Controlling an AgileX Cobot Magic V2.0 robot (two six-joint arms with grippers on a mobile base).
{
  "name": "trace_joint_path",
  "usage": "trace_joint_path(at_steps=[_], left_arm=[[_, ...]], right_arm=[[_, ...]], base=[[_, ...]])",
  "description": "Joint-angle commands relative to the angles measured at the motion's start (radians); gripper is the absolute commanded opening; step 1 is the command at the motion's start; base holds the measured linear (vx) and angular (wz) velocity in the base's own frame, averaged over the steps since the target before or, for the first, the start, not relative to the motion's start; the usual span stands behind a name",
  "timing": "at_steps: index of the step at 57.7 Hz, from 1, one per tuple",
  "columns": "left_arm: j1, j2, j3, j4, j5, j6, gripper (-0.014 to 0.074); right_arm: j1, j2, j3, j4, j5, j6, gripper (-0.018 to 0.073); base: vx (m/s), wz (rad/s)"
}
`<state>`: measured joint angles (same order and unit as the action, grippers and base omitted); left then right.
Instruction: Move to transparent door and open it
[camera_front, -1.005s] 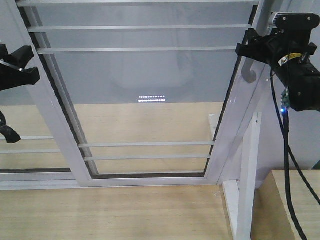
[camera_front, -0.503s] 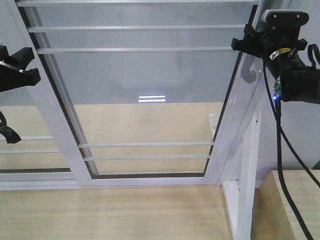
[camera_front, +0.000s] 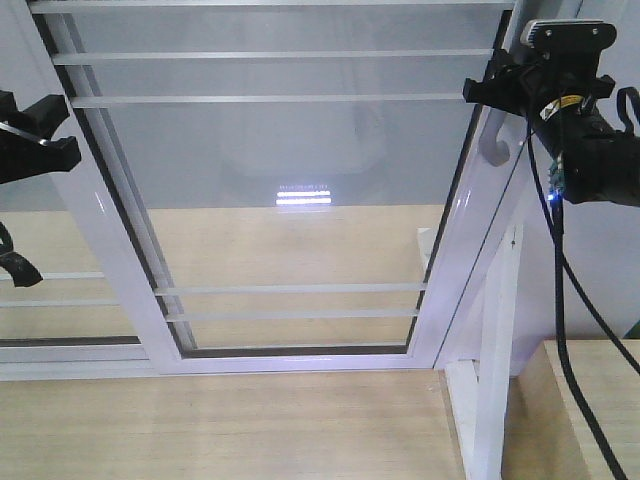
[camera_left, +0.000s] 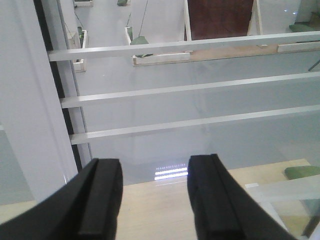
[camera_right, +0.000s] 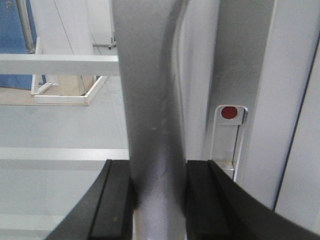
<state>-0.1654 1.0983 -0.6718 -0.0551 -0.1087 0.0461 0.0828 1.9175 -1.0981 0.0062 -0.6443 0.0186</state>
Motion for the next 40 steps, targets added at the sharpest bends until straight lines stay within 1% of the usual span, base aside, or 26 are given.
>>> trace_joint_path(at_steps=[1,10,17,40], left_arm=[[-0.008,-0.016,-0.037,-0.002,-0.078,-0.007,0.0443],[-0.008,-0.016,-0.037,-0.002,-0.078,-0.007,0.0443],[-0.008,-0.016,-0.037,-0.002,-0.078,-0.007,0.0443],[-0.008,-0.016,-0.037,-0.003,-0.051,-0.007,0.0443]], right_arm=[[0.008,-0.051,-0.033,-0.084,-0.07,0.046,0.0242],[0.012,-0.051,-0.033,-0.149,-0.07,0.107,0.0246],[0.036,-0.051,-0.033,-0.186,-0.071,0.114,0.0246],[0.158,-0.051,-0.033,-0.187,-0.121,0.111,0.0246]], base=[[0.0,0.0],[0.0,0.0],[0.0,0.0],[0.0,0.0]])
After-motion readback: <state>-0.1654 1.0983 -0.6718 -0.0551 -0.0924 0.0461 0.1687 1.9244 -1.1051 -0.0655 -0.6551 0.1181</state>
